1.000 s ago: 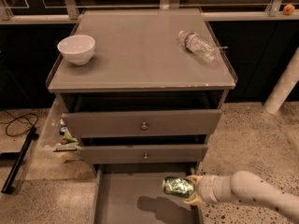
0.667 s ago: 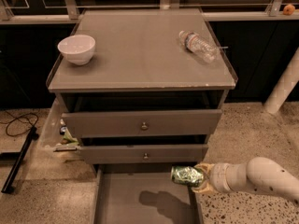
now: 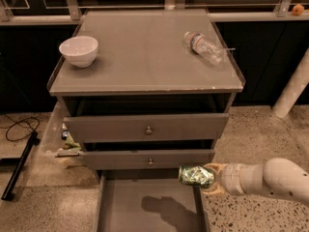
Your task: Pick green can from bottom drawer and place on counter
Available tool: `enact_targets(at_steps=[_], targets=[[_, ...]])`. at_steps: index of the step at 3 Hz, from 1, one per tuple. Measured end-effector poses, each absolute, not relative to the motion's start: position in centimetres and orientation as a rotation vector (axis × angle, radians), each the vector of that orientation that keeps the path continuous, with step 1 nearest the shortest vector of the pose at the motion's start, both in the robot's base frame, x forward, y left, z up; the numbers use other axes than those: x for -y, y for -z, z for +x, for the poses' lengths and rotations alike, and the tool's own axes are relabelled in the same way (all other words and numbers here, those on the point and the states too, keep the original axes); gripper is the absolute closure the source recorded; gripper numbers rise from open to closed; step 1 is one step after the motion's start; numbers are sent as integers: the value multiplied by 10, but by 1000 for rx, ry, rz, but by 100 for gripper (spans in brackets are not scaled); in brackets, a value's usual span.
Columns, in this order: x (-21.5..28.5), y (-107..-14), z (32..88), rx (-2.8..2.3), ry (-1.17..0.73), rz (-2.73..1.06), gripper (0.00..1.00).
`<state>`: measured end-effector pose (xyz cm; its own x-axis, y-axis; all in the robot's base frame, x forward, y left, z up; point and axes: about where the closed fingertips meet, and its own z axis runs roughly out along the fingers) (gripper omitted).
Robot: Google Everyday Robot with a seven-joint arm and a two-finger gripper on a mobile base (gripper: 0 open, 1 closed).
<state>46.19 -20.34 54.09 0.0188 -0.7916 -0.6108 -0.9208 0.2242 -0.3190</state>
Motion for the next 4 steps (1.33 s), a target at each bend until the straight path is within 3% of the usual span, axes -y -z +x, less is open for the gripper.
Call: enact_targets(at_steps=[2,4], targets=[[215,-651,460,-1668,-165,-1593,100],[194,-765,464,-1577,-128,-1617,100]])
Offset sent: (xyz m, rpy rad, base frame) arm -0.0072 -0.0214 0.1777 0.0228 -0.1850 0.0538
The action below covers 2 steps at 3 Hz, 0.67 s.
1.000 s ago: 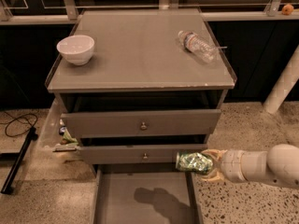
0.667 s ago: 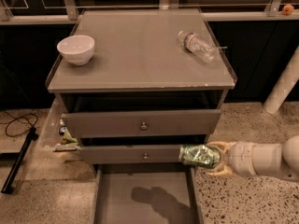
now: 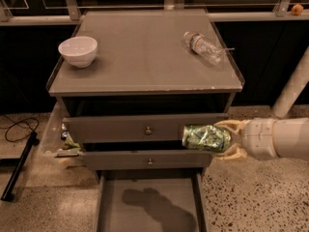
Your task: Pick green can from bottom drawer and place on counter
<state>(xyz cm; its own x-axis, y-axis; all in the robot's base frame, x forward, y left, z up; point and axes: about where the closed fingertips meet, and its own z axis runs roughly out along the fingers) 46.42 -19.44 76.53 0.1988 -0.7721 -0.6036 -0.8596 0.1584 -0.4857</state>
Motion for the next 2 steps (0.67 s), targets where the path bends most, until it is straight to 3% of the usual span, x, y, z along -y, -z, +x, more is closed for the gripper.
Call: enact_targets(at_steps=[2], targets=[[146,-866,505,-1555,-83,-1659,100]])
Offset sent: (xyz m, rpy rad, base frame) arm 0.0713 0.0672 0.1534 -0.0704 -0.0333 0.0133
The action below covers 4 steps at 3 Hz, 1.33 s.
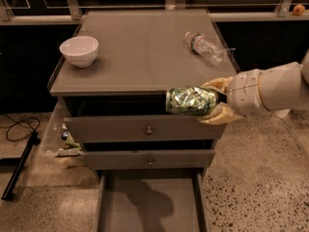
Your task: Pick green can from bottom drawer and place on counter
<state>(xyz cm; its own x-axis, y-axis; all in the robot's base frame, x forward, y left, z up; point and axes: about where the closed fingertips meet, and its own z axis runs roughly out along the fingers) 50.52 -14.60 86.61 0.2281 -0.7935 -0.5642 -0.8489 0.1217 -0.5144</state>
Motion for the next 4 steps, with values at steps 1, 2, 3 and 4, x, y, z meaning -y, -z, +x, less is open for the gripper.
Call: enact_targets(at_steps=[1,2,3,4], targets=[[142,-867,511,-1543,-90,-1673,100],[144,-871,540,-1546,-120,-1689,100],[132,-895,592,-1499,-144,-1694,100],[129,-913,634,-1485,-174,-1660,100]])
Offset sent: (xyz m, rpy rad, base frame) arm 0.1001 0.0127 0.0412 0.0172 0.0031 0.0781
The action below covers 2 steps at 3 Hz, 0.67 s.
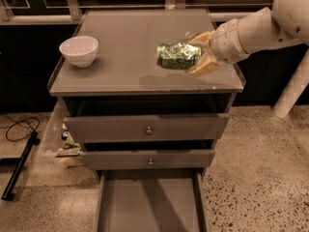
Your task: Pick green can from bottom drawer and place on counter
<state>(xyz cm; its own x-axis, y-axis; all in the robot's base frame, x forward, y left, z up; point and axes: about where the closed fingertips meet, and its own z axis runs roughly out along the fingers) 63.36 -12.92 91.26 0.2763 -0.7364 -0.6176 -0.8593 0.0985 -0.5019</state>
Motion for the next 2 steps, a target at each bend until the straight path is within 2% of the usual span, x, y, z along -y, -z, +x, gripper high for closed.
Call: enact_targets(at_steps=[1,2], targets=[[124,-918,663,-1510,-223,-1606,100],[132,-918,681,-1629,-181,-1492,100]])
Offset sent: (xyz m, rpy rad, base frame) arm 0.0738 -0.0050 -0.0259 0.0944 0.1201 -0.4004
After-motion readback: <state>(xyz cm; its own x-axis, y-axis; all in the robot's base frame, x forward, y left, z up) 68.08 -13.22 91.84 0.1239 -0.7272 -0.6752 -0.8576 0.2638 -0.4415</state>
